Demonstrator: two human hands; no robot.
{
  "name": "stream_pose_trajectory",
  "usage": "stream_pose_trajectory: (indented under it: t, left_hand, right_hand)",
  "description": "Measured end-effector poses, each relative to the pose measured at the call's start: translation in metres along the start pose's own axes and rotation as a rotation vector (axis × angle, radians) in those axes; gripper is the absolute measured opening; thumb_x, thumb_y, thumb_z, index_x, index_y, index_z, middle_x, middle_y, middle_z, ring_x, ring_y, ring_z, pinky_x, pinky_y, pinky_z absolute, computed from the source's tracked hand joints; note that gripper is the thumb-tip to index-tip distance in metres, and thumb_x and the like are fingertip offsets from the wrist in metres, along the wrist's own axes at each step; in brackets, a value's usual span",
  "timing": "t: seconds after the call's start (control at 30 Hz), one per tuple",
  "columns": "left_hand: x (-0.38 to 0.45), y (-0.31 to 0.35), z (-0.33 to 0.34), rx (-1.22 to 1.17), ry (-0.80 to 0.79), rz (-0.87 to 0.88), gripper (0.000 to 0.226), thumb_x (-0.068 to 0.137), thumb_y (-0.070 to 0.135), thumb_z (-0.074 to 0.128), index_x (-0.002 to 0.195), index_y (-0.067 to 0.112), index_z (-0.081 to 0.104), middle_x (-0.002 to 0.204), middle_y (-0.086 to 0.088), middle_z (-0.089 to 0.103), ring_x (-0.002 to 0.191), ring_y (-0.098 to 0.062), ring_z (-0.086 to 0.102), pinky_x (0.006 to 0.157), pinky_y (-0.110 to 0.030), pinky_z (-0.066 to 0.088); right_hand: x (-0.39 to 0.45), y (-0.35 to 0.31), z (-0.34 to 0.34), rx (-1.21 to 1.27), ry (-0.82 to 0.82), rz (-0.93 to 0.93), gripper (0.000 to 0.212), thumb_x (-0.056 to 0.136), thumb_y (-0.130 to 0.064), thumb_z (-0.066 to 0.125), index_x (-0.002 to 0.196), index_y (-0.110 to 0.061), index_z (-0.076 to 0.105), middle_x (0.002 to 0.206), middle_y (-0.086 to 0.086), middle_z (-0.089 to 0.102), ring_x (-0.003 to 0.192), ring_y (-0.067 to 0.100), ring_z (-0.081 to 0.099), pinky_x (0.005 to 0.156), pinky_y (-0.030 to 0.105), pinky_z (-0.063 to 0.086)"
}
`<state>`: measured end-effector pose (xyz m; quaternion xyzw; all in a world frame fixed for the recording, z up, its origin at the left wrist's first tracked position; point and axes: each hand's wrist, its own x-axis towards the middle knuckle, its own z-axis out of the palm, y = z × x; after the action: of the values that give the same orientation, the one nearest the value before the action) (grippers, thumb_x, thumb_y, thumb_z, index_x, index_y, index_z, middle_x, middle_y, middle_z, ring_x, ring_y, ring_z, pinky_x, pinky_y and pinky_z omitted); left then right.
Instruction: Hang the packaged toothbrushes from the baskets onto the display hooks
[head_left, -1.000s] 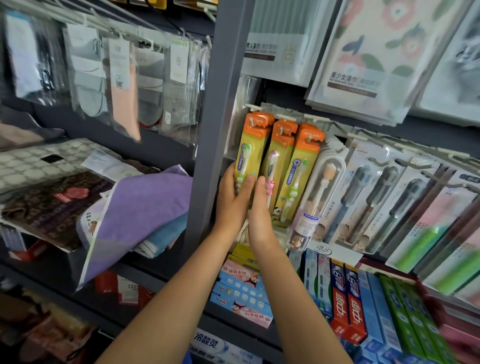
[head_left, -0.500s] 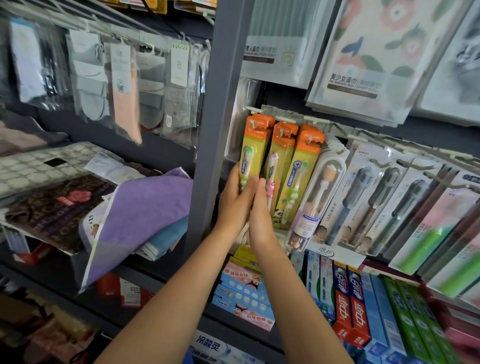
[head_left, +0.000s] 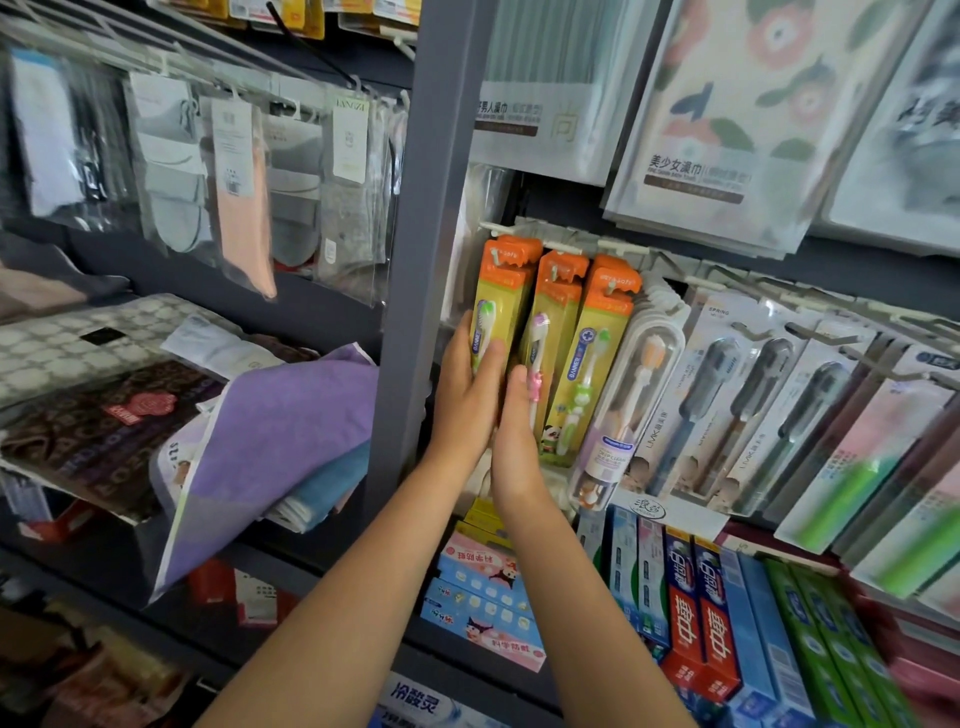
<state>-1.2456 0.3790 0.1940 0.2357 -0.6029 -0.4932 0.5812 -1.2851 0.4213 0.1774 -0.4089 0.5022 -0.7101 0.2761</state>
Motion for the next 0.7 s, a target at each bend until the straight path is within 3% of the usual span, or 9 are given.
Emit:
stream_pose_trajectory:
  t: [0.1,0.23,0.3,0.37,0.57,0.7]
  left_hand:
    - [0.003,0.007,0.001,0.031,-0.014,-0.028,0.047,0.107,0.031,0.044,0.153,0.029,0.037,0.131,0.023,0.035,0.109,0.025,0.038,0.079,0.009,0.026]
    - [0.004,0.009,-0.001,0.043,-0.011,-0.021,0.042,0.105,0.032,0.048,0.147,0.027,0.048,0.134,0.012,0.04,0.109,0.016,0.044,0.099,-0.015,0.032]
    - [0.004,0.007,-0.002,0.039,-0.015,-0.027,0.041,0.105,0.034,0.05,0.145,0.027,0.049,0.135,0.01,0.041,0.114,0.007,0.047,0.101,-0.018,0.035]
    - [0.004,0.004,-0.003,0.032,-0.023,-0.018,0.039,0.104,0.034,0.052,0.143,0.028,0.05,0.134,0.01,0.044,0.114,0.009,0.049,0.095,-0.011,0.037]
    - [0.001,-0.003,-0.004,-0.059,-0.038,-0.081,0.044,0.099,0.036,0.06,0.142,0.03,0.052,0.122,0.018,0.066,0.107,0.011,0.062,0.085,-0.009,0.048]
    - [0.001,-0.007,-0.005,-0.053,-0.05,-0.063,0.049,0.1,0.039,0.058,0.147,0.032,0.046,0.131,0.012,0.065,0.117,0.0,0.062,0.099,-0.024,0.05]
  right_hand:
    - [0.001,0.0,-0.002,0.015,-0.008,-0.006,0.083,0.09,-0.077,0.038,0.157,-0.028,0.035,0.157,-0.011,0.043,0.142,-0.002,0.039,0.124,0.036,0.028]
    - [0.001,-0.002,-0.002,0.002,-0.013,-0.043,0.101,0.077,-0.092,0.041,0.158,-0.032,0.031,0.159,-0.014,0.04,0.143,-0.005,0.036,0.124,0.035,0.026]
    - [0.003,0.001,-0.001,-0.026,-0.006,-0.039,0.101,0.076,-0.093,0.041,0.157,-0.032,0.034,0.158,-0.013,0.041,0.144,-0.002,0.036,0.125,0.038,0.026]
    - [0.006,0.006,-0.001,-0.058,0.005,-0.03,0.097,0.079,-0.092,0.04,0.156,-0.033,0.035,0.158,-0.012,0.041,0.145,0.0,0.035,0.125,0.042,0.025]
    - [0.007,0.011,-0.002,-0.067,0.007,0.005,0.099,0.077,-0.094,0.042,0.156,-0.035,0.034,0.158,-0.012,0.041,0.145,0.0,0.035,0.124,0.042,0.027]
    - [0.002,0.007,0.002,-0.056,0.007,0.02,0.095,0.081,-0.091,0.039,0.157,-0.035,0.032,0.159,-0.013,0.039,0.146,0.0,0.033,0.125,0.041,0.025]
